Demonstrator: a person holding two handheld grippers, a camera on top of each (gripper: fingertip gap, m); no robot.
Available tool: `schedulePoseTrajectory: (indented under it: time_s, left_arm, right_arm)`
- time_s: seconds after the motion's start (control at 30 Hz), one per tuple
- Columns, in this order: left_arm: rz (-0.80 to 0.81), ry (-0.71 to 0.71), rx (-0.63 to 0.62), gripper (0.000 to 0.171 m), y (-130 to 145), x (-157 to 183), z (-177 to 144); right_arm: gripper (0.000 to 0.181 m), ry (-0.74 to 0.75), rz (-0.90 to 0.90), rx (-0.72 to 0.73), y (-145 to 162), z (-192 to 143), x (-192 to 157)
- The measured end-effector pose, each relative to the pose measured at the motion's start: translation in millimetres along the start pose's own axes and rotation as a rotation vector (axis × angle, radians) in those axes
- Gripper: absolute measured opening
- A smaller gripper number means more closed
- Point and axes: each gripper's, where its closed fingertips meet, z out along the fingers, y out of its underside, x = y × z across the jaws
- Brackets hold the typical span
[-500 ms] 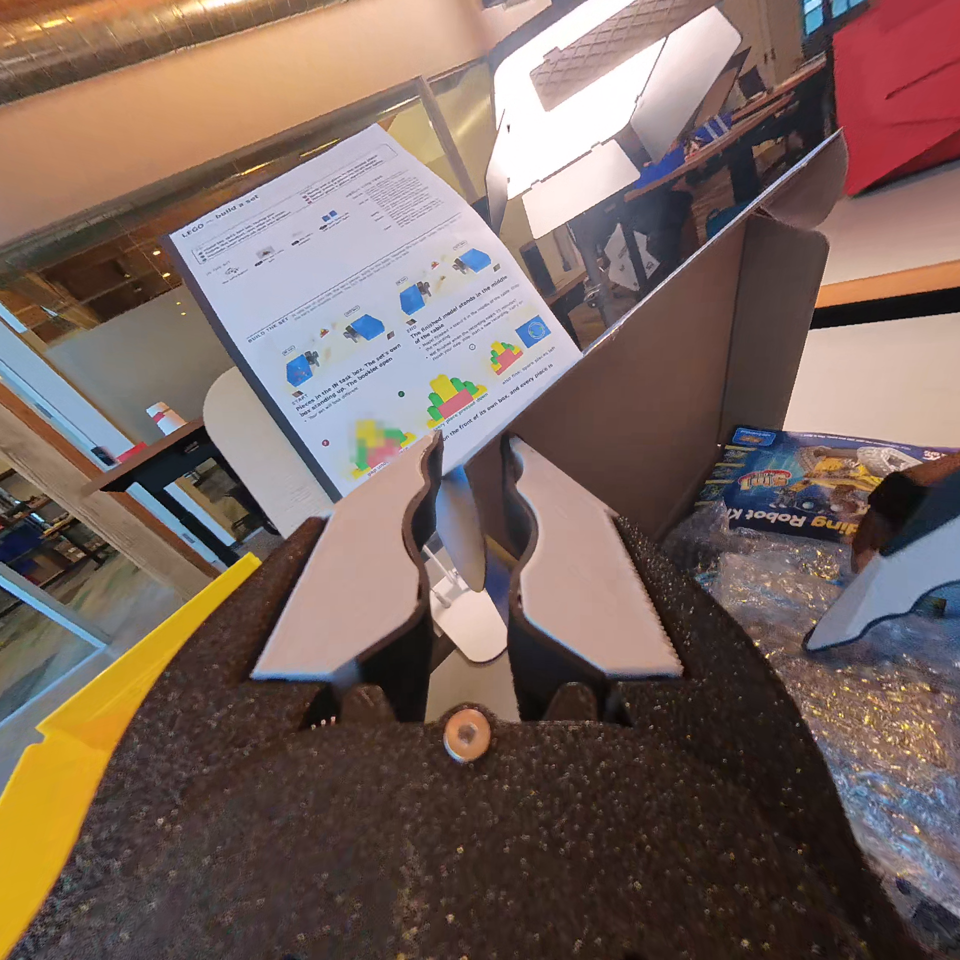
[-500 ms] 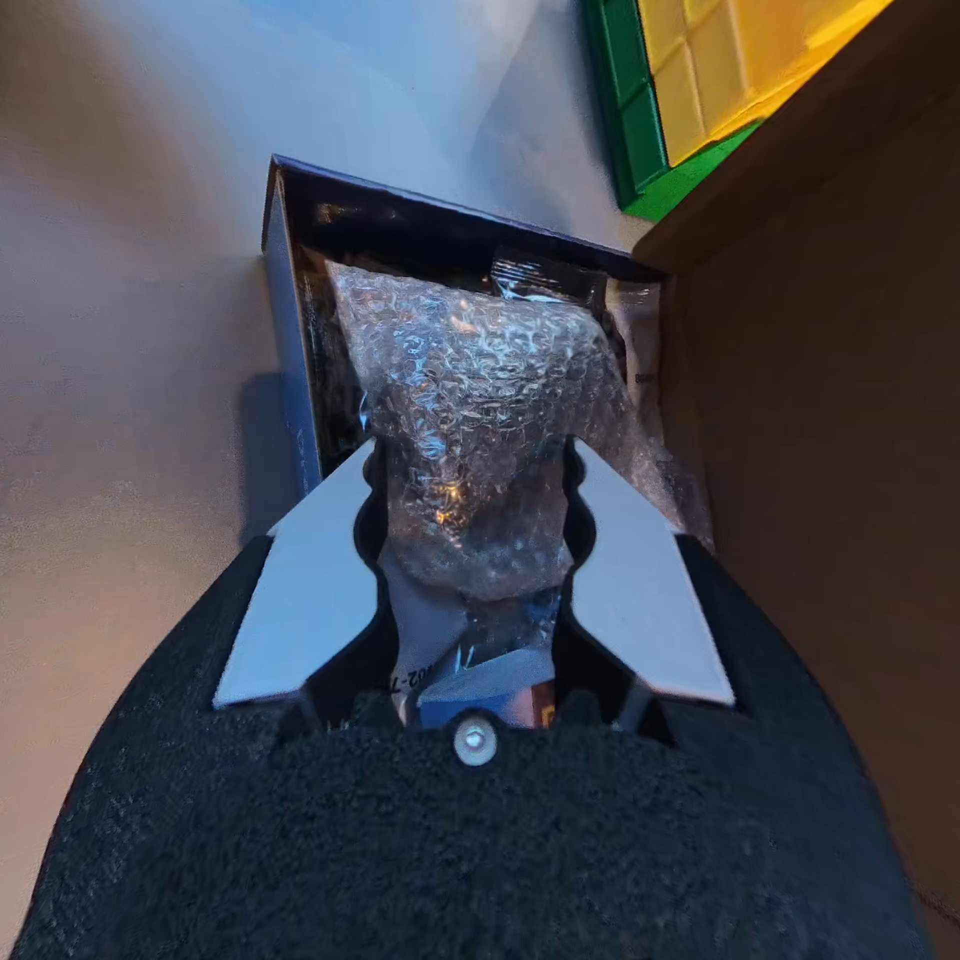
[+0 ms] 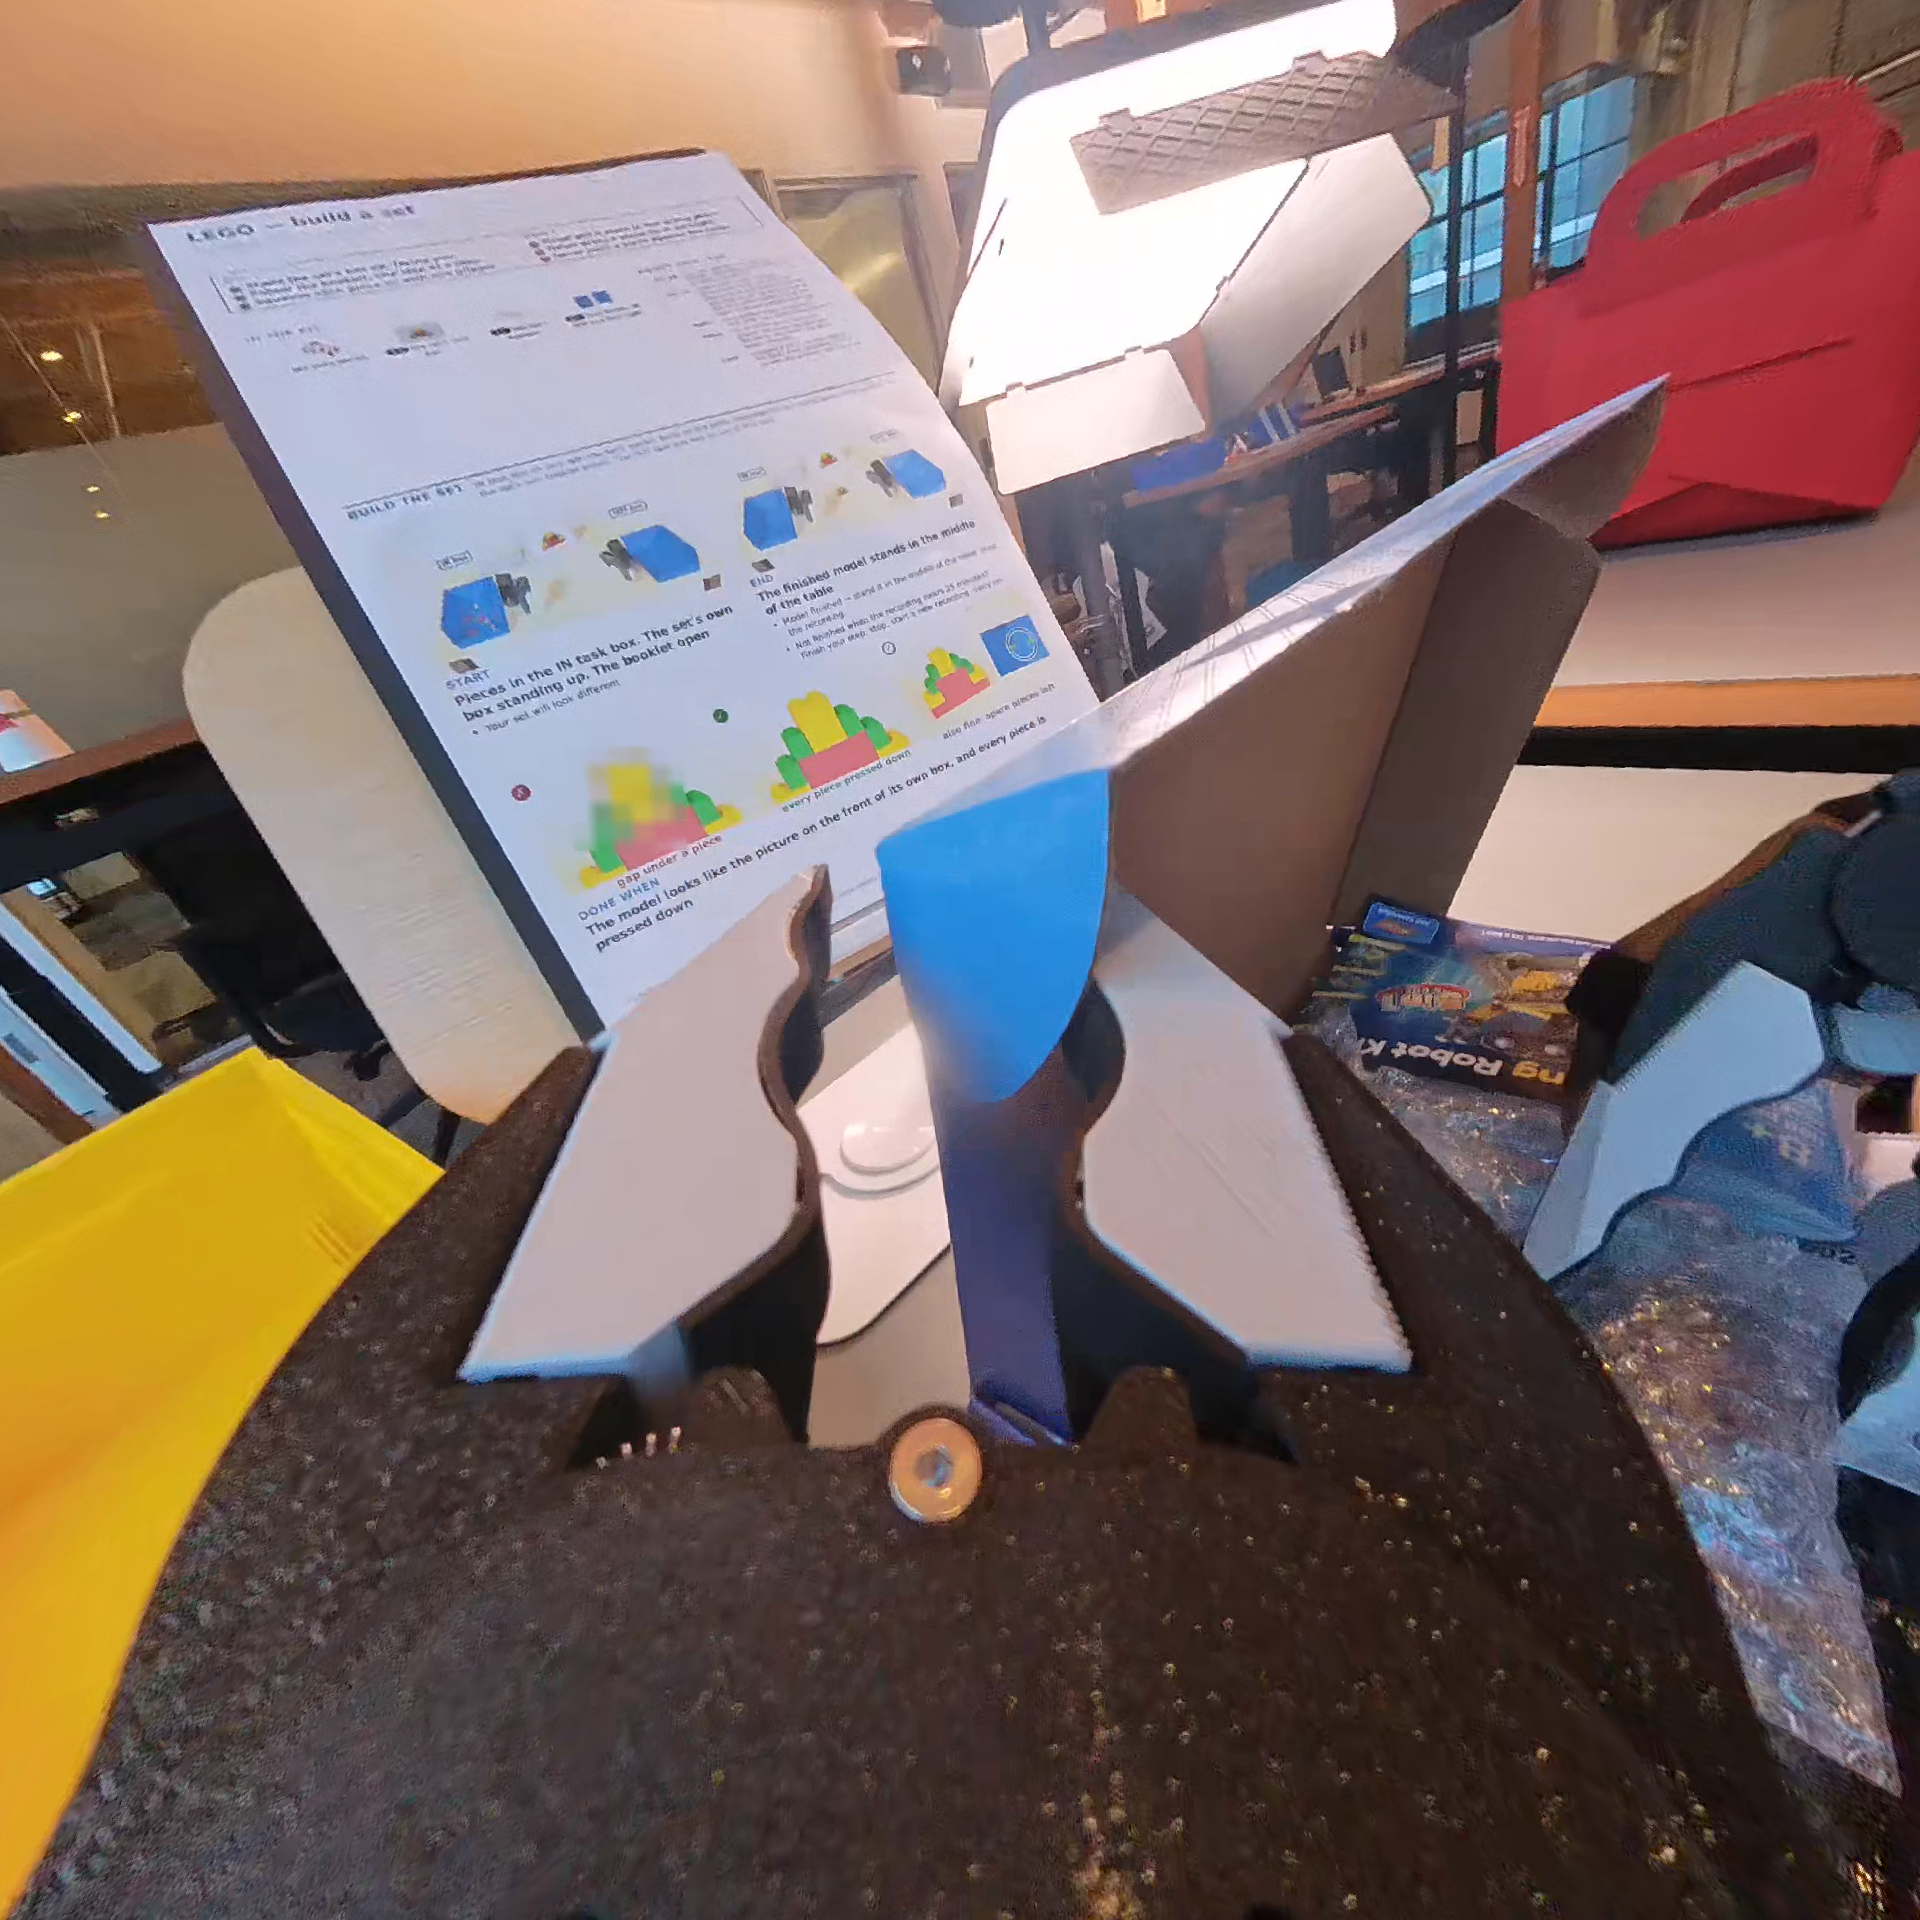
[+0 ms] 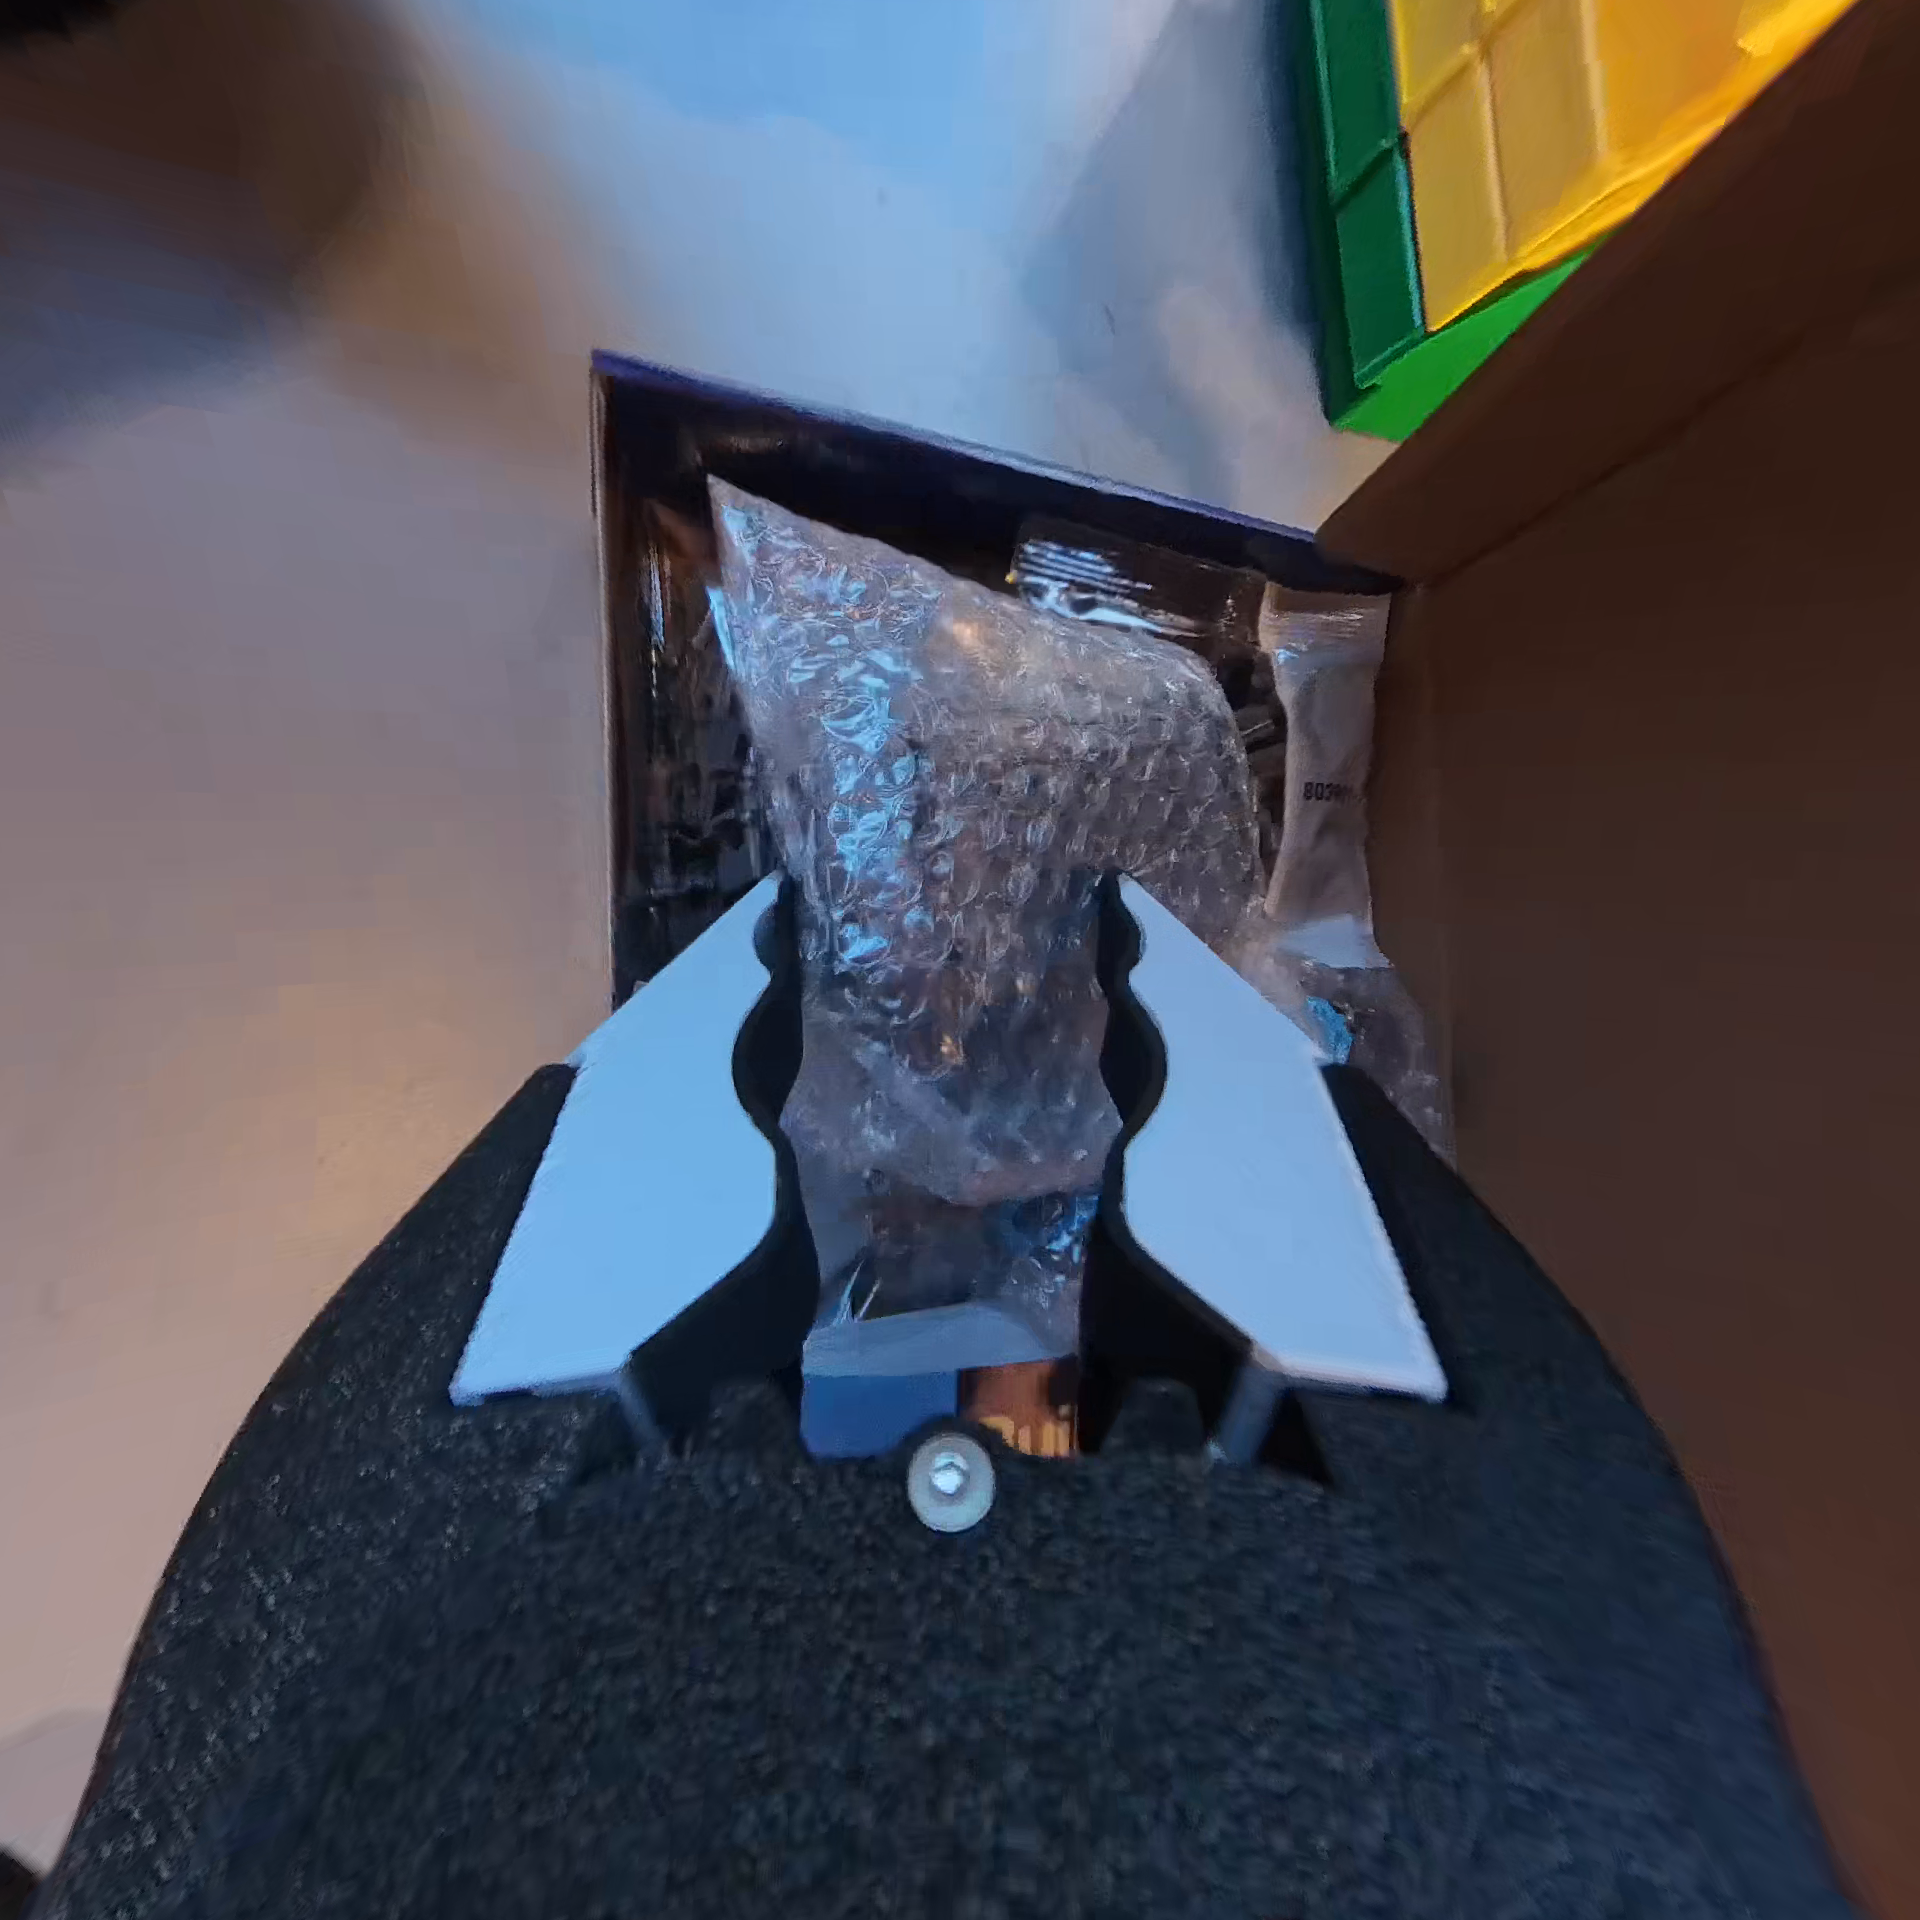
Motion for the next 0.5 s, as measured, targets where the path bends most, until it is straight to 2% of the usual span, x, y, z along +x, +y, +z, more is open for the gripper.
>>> schedulePoseTrajectory:
  time_s: [0.07, 0.2, 0.33, 0.5]
  left_arm:
    - [-0.058, 0.03, 0.04, 0.039, -1, 0, -1]
    - [-0.155, 0.027, 0.089, 0.044, -1, -10, 0]
    - [-0.221, -0.02, 0.145, 0.046, -2, -18, 4]
    - [-0.242, -0.031, 0.17, 0.05, -2, -23, 5]
  right_arm:
    - [0.052, -0.054, 0.086, 0.079, -8, -12, 5]
    - [0.039, -0.093, 0.358, 0.353, -31, -54, 36]
    - [0.038, -0.123, 0.593, 0.482, -23, -70, 61]
    - [0.036, -0.362, 0.907, 0.783, -42, -99, 66]
